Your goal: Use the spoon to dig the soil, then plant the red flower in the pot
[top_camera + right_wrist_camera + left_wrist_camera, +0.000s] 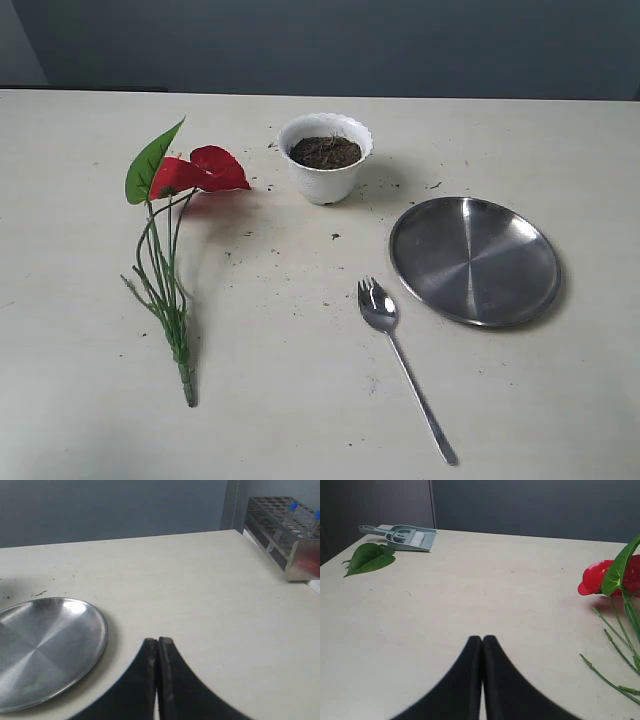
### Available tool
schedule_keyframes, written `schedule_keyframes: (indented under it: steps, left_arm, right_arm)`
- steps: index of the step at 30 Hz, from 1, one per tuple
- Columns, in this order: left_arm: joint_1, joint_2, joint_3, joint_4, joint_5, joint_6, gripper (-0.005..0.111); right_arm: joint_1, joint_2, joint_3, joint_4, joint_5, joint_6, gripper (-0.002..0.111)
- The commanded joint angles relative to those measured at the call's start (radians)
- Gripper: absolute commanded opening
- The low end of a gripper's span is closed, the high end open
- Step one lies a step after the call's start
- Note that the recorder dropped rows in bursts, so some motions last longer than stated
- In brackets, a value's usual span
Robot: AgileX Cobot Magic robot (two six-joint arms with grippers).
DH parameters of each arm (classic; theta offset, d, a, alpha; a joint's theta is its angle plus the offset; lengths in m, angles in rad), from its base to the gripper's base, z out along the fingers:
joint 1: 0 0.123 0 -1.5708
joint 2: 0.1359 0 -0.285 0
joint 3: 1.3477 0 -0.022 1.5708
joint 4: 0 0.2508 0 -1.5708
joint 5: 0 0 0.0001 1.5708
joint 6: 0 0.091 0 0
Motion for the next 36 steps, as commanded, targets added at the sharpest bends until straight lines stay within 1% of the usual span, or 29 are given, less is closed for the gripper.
schedule_keyframes:
  steps: [1,7,10,13,18,20,24,27,30,34,36]
  left_arm:
    - [-0.007,-0.004,0.005,-0.009,-0.007,0.000,0.000]
    - [-0.007,-0.004,0.005,-0.009,-0.007,0.000,0.000]
    - [-0.007,-0.004,0.005,-0.009,-0.007,0.000,0.000]
    - [-0.007,-0.004,0.005,-0.009,-0.007,0.000,0.000]
    - [-0.007,-0.004,0.005,-0.009,-0.007,0.000,0.000]
    - [-0.007,-0.004,0.005,-0.009,-0.007,0.000,0.000]
    - [-0.007,-0.004,0.005,-0.009,-0.007,0.000,0.000]
    - [-0.007,-0.004,0.005,-0.009,-0.007,0.000,0.000]
    - [-0.007,-0.004,0.005,-0.009,-0.007,0.000,0.000]
    - [-0.007,-0.004,0.005,-0.009,-0.007,0.000,0.000]
    - [-0.007,-0.004,0.005,-0.009,-0.007,0.000,0.000]
  right_arm:
    - [0.001,-0.004,0.002,0.000,-0.011,-0.002,-0.001]
    - [0.001,-0.004,0.002,0.000,-0.009,-0.002,-0.001]
    - [0.001,-0.004,0.002,0.000,-0.040,-0.002,-0.001]
    - [0.001,-0.004,0.002,0.035,-0.141,-0.002,-0.001]
    - [0.001,-0.004,0.002,0.154,-0.330,-0.002,-0.001]
    - [0.001,-0.004,0.002,0.156,-0.367,-0.002,-0.001]
    - [0.001,-0.004,0.002,0.156,-0.383,-0.002,-0.001]
    - [0.001,-0.004,0.002,0.166,-0.439,-0.002,-0.001]
    - [0.001,-0.004,0.002,0.255,-0.492,-0.002,-0.001]
    - [0.001,-0.004,0.002,0.426,-0.579,-0.002,-0.001]
    - [0.001,-0.004,0.002,0.475,-0.610,-0.002,-0.001]
